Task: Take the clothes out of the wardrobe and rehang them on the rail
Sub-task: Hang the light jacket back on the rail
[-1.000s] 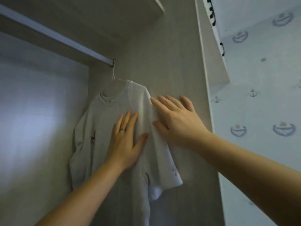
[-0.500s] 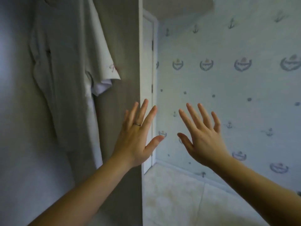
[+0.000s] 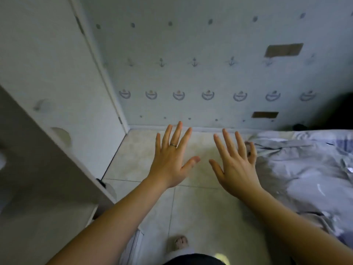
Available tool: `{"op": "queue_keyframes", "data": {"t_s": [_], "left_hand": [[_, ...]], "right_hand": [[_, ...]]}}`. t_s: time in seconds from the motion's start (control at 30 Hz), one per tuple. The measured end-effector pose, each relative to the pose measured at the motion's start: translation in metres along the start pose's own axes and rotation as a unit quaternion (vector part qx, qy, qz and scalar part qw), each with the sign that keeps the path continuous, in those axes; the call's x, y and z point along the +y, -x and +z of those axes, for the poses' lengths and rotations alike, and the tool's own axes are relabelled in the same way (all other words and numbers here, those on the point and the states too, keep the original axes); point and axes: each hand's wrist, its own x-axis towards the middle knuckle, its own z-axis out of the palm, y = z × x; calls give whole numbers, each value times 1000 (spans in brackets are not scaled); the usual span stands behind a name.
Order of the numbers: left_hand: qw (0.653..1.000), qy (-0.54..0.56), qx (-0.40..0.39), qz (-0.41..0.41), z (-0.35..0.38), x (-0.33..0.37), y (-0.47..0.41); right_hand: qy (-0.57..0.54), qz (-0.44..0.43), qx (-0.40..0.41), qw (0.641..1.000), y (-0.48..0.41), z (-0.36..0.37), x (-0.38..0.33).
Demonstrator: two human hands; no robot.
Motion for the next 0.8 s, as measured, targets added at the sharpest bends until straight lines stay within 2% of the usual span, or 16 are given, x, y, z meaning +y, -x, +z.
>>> {"op": "queue_keyframes", "data": {"t_s": [0.17, 0.33, 0.57, 0.8], "left_hand": [[990, 35, -81, 108, 75, 70, -56], [962, 67, -144, 221, 141, 148, -121], [902, 97, -208, 367, 211, 254, -208], [848, 106, -301, 423, 269, 323, -266]], "right_hand": [[18, 144, -40, 989, 44, 12, 87], [58, 292, -71, 952, 76, 21, 171], [83, 496, -90, 860, 109, 22, 252], [60, 620, -108, 775, 125, 34, 299]]}}
